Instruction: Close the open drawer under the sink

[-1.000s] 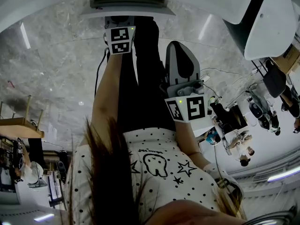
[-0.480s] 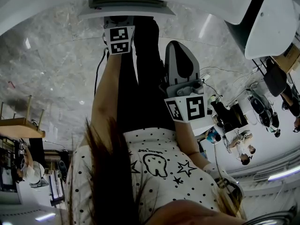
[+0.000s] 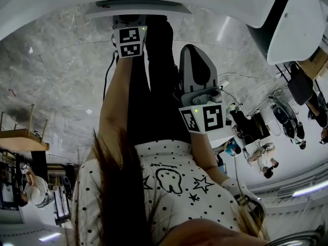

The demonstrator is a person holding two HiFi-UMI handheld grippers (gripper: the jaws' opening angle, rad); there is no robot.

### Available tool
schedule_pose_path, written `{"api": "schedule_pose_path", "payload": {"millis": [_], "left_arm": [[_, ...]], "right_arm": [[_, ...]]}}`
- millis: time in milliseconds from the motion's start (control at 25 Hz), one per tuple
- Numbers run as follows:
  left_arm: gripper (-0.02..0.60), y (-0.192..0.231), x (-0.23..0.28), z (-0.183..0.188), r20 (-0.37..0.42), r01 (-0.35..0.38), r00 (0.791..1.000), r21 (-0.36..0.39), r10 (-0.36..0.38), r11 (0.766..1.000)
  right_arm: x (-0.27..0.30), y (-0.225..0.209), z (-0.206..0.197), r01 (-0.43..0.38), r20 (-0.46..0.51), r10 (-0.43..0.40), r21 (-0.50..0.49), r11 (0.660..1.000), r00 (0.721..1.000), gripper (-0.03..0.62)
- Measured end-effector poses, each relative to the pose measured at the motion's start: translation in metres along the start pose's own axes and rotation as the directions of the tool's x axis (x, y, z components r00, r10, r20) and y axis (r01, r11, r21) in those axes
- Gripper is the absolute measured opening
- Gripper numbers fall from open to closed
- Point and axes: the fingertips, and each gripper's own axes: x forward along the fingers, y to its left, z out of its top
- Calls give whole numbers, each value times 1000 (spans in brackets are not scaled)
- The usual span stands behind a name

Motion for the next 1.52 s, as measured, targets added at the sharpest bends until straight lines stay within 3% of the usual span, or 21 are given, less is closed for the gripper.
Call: {"api": "schedule_pose_path", "payload": {"millis": [1520], "left_arm": [[137,3,12,21,11,-30,999,-27,31,999]], "right_arm": [[4,-1,2,3,-8,-2,20,1000,1000,14]]}}
